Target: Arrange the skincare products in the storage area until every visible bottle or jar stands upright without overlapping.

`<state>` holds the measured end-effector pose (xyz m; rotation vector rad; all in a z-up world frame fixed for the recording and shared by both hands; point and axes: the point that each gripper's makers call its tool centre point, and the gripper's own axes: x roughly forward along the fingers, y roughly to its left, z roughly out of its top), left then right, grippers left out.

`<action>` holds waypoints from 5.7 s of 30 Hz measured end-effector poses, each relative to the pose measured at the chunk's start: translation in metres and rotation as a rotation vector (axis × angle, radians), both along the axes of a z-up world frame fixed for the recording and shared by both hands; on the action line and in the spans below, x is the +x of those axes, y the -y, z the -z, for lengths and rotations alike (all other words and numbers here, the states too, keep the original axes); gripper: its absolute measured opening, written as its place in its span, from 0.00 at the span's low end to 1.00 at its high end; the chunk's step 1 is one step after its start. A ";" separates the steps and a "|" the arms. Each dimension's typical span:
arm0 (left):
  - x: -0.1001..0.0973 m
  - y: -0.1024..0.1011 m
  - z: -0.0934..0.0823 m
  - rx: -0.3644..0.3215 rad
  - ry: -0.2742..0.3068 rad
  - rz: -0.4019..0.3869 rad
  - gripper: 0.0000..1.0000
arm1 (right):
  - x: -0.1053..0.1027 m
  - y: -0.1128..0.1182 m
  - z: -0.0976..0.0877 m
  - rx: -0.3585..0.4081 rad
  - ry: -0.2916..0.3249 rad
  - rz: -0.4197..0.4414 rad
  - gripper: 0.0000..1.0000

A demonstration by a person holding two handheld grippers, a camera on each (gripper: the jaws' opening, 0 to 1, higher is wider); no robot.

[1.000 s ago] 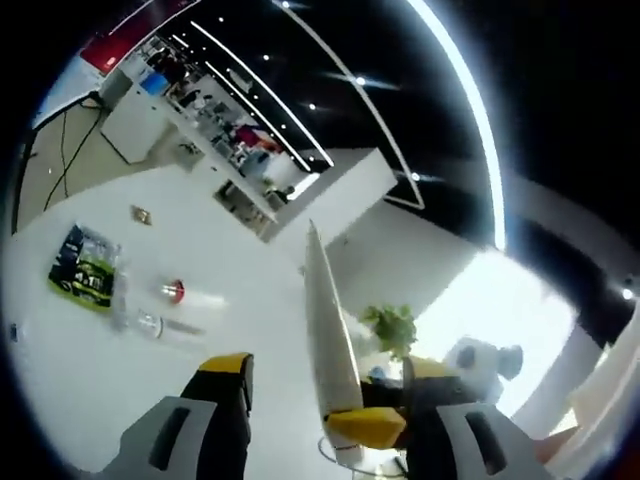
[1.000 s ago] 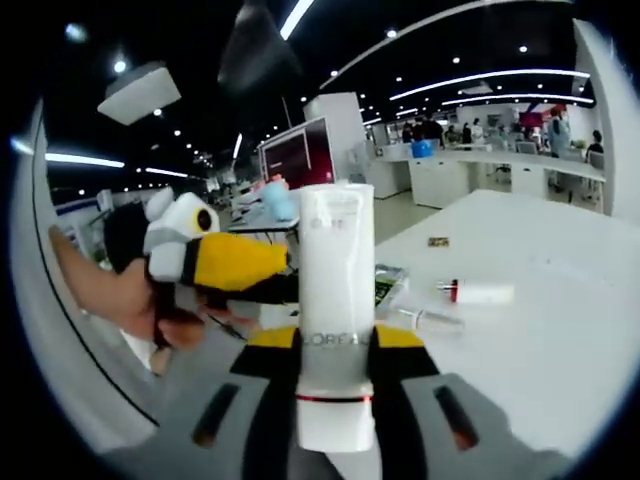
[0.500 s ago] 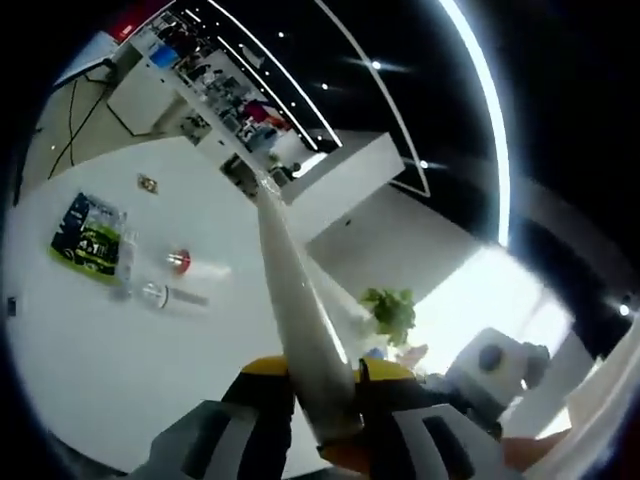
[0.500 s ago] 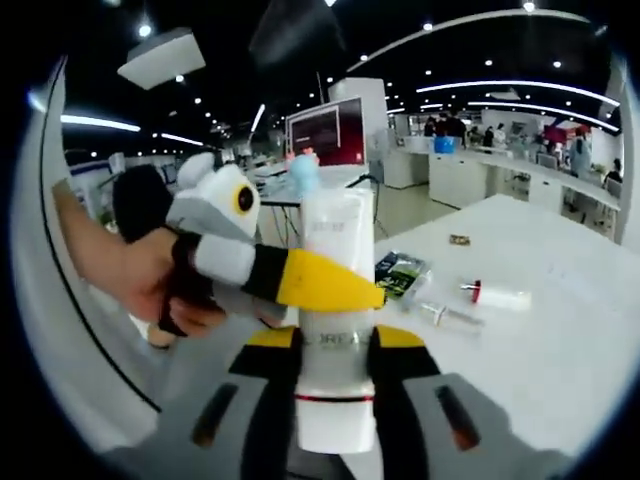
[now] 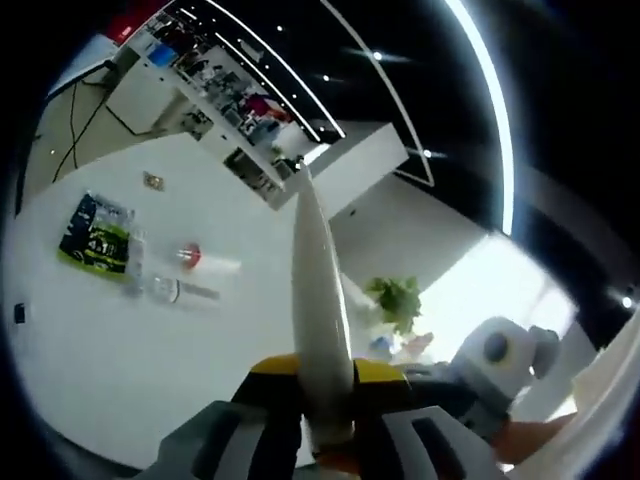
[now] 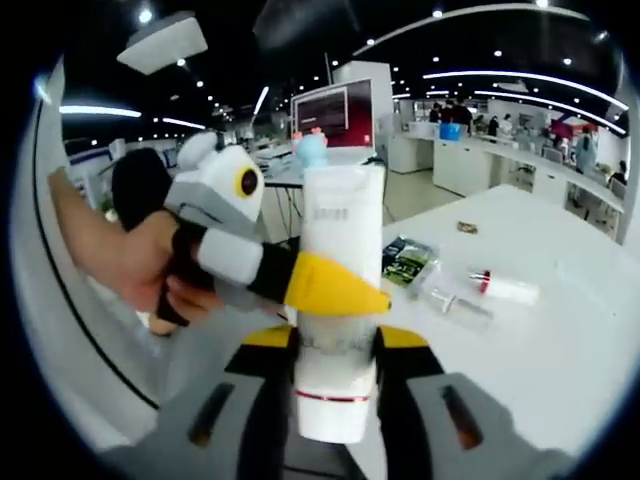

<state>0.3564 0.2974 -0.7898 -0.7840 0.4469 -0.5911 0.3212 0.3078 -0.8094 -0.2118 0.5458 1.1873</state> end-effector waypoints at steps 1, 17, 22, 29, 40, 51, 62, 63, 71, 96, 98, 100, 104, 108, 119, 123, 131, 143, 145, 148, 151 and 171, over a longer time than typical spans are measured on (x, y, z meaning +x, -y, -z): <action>0.001 0.000 0.000 0.001 -0.001 0.000 0.16 | 0.001 0.000 0.000 0.003 -0.009 0.001 0.31; 0.004 0.003 -0.005 0.024 0.045 0.064 0.14 | -0.002 0.007 -0.003 -0.003 -0.067 -0.068 0.34; 0.006 0.001 -0.004 0.042 0.050 0.081 0.15 | -0.004 0.014 -0.002 0.008 -0.100 -0.077 0.38; 0.004 0.000 -0.001 0.098 0.070 0.117 0.15 | 0.002 0.027 -0.016 0.120 -0.184 -0.038 0.45; -0.006 0.013 -0.011 0.134 0.147 0.204 0.15 | 0.020 0.028 -0.073 0.365 -0.198 0.054 0.47; -0.035 0.047 -0.015 0.285 0.274 0.432 0.15 | 0.003 0.000 -0.066 0.236 -0.127 -0.052 0.48; -0.047 0.062 -0.017 0.319 0.296 0.494 0.15 | -0.007 0.001 -0.063 0.170 -0.113 -0.096 0.35; -0.047 0.062 -0.017 0.323 0.300 0.493 0.15 | -0.008 0.003 -0.064 0.171 -0.112 -0.091 0.35; -0.048 0.068 -0.010 0.377 0.309 0.507 0.16 | -0.007 0.012 -0.057 0.135 -0.111 -0.033 0.35; -0.040 0.061 -0.002 0.522 0.371 0.347 0.33 | 0.002 0.023 -0.059 0.156 -0.045 0.022 0.11; -0.037 0.063 0.000 0.510 0.348 0.337 0.33 | 0.001 0.023 -0.059 0.135 -0.022 -0.009 0.11; -0.036 0.063 0.002 0.510 0.335 0.336 0.33 | 0.002 0.023 -0.058 0.122 -0.013 -0.028 0.11; -0.033 0.059 0.001 0.501 0.336 0.326 0.33 | 0.002 0.021 -0.060 0.134 0.002 -0.064 0.11; -0.036 0.058 -0.004 0.452 0.347 0.346 0.33 | -0.004 0.019 -0.064 0.131 0.023 -0.150 0.11; -0.058 0.073 -0.018 0.299 0.410 0.520 0.29 | -0.041 0.013 -0.079 0.134 0.003 -0.458 0.11; -0.063 0.075 -0.012 0.321 0.411 0.550 0.24 | -0.044 0.012 -0.071 0.114 -0.043 -0.470 0.12; -0.072 0.077 0.003 0.393 0.409 0.574 0.15 | -0.048 0.017 -0.051 -0.060 -0.088 -0.506 0.20; -0.073 0.060 0.023 0.526 0.411 0.613 0.15 | -0.046 0.039 -0.056 -0.300 -0.007 -0.646 0.14; -0.075 0.062 0.027 0.559 0.408 0.637 0.15 | -0.051 0.041 -0.048 -0.368 -0.001 -0.675 0.14; -0.078 0.064 0.033 0.598 0.407 0.664 0.16 | -0.054 0.040 -0.039 -0.443 -0.030 -0.651 0.12; -0.079 0.062 0.036 0.611 0.418 0.658 0.18 | -0.055 0.039 -0.038 -0.462 -0.003 -0.661 0.08; -0.050 0.002 0.060 0.838 0.334 0.410 0.31 | 0.004 0.058 -0.040 -0.598 0.148 -0.591 0.04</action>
